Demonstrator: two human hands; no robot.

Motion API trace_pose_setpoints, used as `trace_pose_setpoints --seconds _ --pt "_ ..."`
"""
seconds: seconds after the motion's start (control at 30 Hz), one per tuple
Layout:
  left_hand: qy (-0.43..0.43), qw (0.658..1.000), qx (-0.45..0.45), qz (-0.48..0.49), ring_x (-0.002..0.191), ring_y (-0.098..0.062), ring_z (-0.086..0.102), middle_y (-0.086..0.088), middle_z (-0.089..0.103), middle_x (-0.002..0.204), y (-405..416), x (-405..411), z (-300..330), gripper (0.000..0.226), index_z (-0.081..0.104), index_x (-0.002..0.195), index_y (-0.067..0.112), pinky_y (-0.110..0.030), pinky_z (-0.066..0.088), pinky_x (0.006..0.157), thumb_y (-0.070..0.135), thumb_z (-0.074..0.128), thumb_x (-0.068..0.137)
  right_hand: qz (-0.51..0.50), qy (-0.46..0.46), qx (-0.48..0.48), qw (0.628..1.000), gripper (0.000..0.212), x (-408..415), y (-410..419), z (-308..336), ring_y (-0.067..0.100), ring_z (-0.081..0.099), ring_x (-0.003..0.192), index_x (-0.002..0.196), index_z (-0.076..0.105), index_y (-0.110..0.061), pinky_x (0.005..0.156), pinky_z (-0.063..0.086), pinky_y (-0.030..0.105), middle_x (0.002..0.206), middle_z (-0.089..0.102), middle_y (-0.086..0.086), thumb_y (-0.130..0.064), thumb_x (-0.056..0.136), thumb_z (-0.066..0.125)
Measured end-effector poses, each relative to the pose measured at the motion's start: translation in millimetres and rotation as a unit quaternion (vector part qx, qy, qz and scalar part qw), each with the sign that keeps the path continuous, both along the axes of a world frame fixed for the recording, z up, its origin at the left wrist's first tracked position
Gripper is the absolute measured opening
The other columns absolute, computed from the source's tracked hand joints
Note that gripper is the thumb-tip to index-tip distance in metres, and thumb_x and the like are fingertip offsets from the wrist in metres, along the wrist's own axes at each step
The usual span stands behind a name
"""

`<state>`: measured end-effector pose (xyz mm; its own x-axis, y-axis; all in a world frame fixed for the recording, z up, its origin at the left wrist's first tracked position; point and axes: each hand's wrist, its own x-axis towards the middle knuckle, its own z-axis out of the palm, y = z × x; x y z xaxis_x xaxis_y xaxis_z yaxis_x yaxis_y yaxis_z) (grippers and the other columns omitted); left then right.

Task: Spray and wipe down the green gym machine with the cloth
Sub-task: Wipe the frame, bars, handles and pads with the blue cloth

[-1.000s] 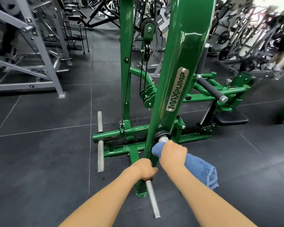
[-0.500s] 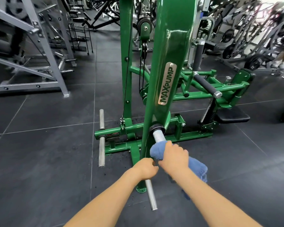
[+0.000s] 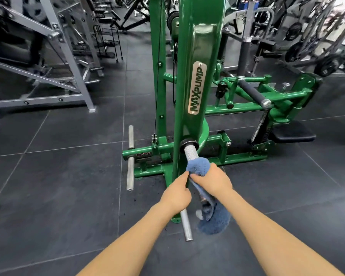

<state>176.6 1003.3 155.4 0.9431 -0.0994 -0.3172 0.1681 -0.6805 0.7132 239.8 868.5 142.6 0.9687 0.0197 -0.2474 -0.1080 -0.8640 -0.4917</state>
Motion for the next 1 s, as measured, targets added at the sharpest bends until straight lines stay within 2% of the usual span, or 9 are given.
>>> trace_pose_setpoints --seconds 0.17,0.27,0.4,0.53,0.63,0.7,0.83,0.93,1.0 --pt "-0.001 0.999 -0.052 0.013 0.121 -0.025 0.050 -0.006 0.050 0.141 -16 -3 9 0.061 0.029 0.149 0.022 -0.024 0.038 0.086 0.000 0.036 0.092 -0.029 -0.030 -0.089 0.995 0.048 -38 1 -1 0.025 0.064 0.091 0.100 0.041 -0.015 0.069 0.046 0.033 0.097 0.063 0.001 -0.052 0.077 0.063" --pt "0.027 0.999 -0.036 0.027 0.113 -0.028 0.054 -0.011 0.056 0.131 -20 -1 3 0.047 0.041 0.138 0.012 -0.025 0.037 0.078 0.004 0.038 0.093 -0.034 -0.056 -0.154 0.986 0.041 -35 13 4 0.024 0.064 0.094 0.100 0.039 -0.017 0.078 0.049 0.033 0.101 0.064 0.002 -0.045 0.079 0.061" --pt "0.031 0.999 -0.010 0.027 0.092 -0.025 0.055 -0.010 0.060 0.119 -19 8 -1 0.050 0.037 0.140 0.016 -0.033 0.046 0.077 0.007 0.039 0.090 -0.019 -0.031 -0.171 0.985 0.037 -17 19 9 0.019 0.064 0.085 0.098 0.045 -0.017 0.070 0.046 0.028 0.089 0.064 -0.003 -0.046 0.080 0.061" --pt "-0.008 1.000 -0.027 0.005 0.078 -0.021 0.056 -0.003 0.059 0.103 -22 10 7 0.070 0.017 0.148 0.031 -0.030 0.041 0.063 0.005 0.037 0.087 0.018 0.013 -0.008 1.000 0.035 -7 -3 8 0.017 0.061 0.080 0.106 0.060 -0.026 0.065 0.045 0.029 0.092 0.066 -0.005 -0.052 0.082 0.057" --pt "-0.035 0.998 0.003 -0.052 0.112 -0.029 0.055 -0.002 0.046 0.141 -19 15 15 0.070 0.018 0.151 0.028 -0.032 0.045 0.084 0.005 0.039 0.089 0.006 0.023 0.153 0.988 0.042 -19 -21 0 0.011 0.060 0.098 0.124 0.057 -0.037 0.080 0.047 0.029 0.114 0.065 -0.010 -0.052 0.084 0.060" --pt "-0.029 0.994 0.020 -0.105 0.124 -0.032 0.048 -0.006 0.038 0.147 -14 21 19 0.067 0.026 0.149 0.024 -0.039 0.043 0.098 0.004 0.044 0.088 -0.011 0.022 0.172 0.985 0.054 -31 -27 -8 0.010 0.060 0.103 0.130 0.053 -0.032 0.087 0.049 0.030 0.119 0.064 -0.009 -0.053 0.082 0.062" --pt "0.033 0.991 -0.009 -0.126 0.142 -0.024 0.029 -0.004 0.021 0.159 -6 30 23 0.071 0.023 0.153 0.020 -0.031 0.025 0.114 -0.005 0.038 0.088 0.061 -0.009 0.040 0.997 0.058 -55 -27 1 0.013 0.061 0.091 0.117 0.050 -0.027 0.074 0.049 0.029 0.101 0.062 -0.010 -0.059 0.073 0.068" --pt "0.039 0.987 -0.002 -0.154 0.148 -0.018 0.009 -0.001 0.005 0.162 -4 35 18 0.069 0.023 0.152 0.016 -0.026 0.008 0.117 -0.010 0.034 0.090 0.128 -0.074 -0.162 0.976 0.079 -58 -19 12 0.019 0.061 0.100 0.121 0.044 -0.018 0.081 0.047 0.031 0.108 0.062 -0.003 -0.071 0.068 0.066" --pt "0.034 0.986 0.004 -0.163 0.149 -0.017 0.003 -0.002 0.002 0.162 -3 38 14 0.069 0.021 0.152 0.014 -0.025 0.004 0.118 -0.012 0.034 0.090 0.161 -0.078 -0.211 0.961 0.083 -52 -16 16 0.021 0.061 0.100 0.119 0.042 -0.014 0.080 0.045 0.032 0.108 0.062 0.000 -0.073 0.067 0.066"
